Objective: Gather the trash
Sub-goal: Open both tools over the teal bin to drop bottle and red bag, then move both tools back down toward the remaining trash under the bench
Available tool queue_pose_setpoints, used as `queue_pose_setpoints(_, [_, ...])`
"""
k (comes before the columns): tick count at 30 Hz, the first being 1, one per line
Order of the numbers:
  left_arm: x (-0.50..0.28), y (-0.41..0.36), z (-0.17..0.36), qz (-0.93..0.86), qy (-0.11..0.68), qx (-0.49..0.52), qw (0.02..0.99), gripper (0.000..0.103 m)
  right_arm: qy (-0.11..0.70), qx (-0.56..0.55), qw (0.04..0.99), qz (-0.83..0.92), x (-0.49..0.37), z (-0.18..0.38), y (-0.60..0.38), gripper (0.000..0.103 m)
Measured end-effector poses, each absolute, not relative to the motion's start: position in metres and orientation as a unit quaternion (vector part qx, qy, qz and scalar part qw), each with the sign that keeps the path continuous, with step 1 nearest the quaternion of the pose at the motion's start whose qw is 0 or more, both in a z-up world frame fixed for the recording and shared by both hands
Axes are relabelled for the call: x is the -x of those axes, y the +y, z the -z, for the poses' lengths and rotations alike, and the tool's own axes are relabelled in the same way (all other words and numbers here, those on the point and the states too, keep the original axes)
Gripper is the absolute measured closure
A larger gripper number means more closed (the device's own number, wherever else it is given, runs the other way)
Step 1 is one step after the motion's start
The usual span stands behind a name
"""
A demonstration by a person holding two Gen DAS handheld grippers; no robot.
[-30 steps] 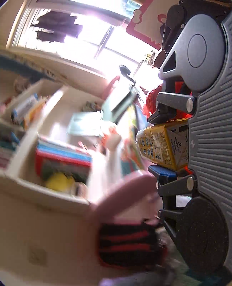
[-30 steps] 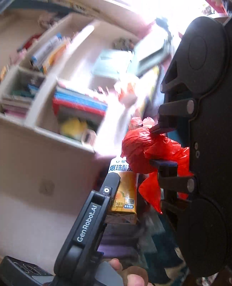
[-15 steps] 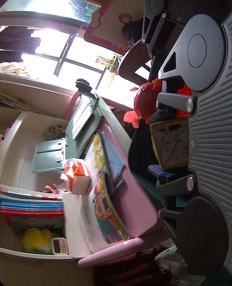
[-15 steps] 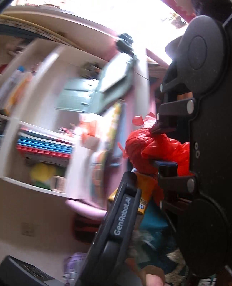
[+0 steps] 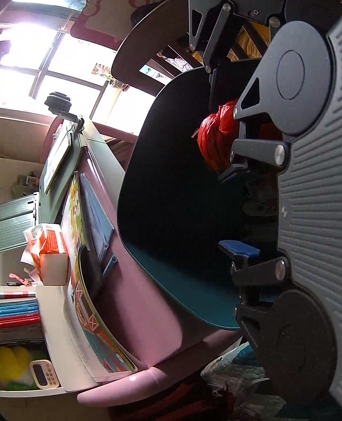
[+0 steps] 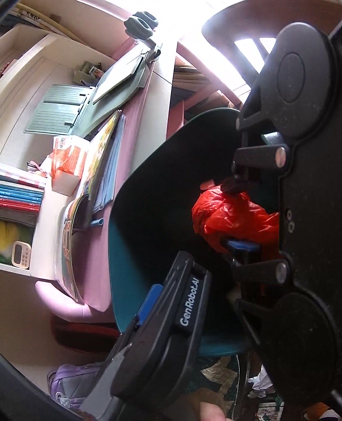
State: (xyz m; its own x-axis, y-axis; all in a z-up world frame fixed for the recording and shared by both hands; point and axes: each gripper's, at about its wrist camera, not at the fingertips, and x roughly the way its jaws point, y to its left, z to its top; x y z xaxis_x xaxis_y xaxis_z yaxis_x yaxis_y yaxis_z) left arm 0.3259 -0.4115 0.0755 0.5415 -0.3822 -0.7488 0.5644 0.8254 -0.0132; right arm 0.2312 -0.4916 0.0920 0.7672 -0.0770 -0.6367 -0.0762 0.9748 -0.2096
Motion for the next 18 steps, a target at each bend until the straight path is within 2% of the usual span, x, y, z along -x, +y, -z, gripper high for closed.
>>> queue_pose_setpoints(5, [-0.32, -0.407, -0.078, 0.281, 0.39, -0.116, 0.869, 0.057, 0.336, 0.098, 0.937, 0.001, -0.227, -0.098, -0.495, 0.056])
queue_pose_setpoints(18, [-0.282, -0.365, -0.12, 0.291, 0.364, -0.096, 0.88, 0.055, 0.296, 0.071, 0.953, -0.007, -0.181, -0.138, -0.479, 0.048])
